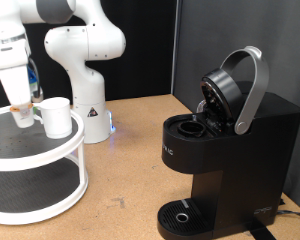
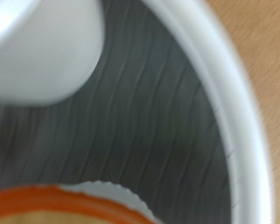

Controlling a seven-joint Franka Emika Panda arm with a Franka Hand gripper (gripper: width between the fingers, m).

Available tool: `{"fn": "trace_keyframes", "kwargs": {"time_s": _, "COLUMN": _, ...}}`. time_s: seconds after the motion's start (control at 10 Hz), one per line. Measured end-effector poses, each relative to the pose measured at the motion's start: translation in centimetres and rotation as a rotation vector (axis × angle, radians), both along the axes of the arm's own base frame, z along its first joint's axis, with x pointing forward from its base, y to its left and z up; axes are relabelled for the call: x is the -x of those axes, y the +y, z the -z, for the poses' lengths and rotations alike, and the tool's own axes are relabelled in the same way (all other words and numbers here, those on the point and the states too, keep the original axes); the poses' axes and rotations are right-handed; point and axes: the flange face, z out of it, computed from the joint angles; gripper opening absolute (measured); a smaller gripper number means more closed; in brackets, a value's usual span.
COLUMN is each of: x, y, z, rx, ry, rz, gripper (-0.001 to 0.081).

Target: Make a cup of coffee with the keurig machine

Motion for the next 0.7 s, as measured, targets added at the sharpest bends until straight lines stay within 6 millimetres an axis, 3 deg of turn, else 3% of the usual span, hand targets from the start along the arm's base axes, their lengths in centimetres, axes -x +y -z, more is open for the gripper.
{"fn": "trace_keyframes", "kwargs": {"time_s": 0.5, "x": -3.8, "y": 2.5, "z": -5.9, "rx": -0.252, "ry": -0.071, "rz": 0.086, "gripper": 0.0434}}
{"fn": "trace_keyframes", "kwargs": {"time_s": 0.7, "x": -4.4, "y": 2.9, "z": -6.0, "rx": -0.259, "ry": -0.058, "rz": 0.103, "gripper": 0.0434}}
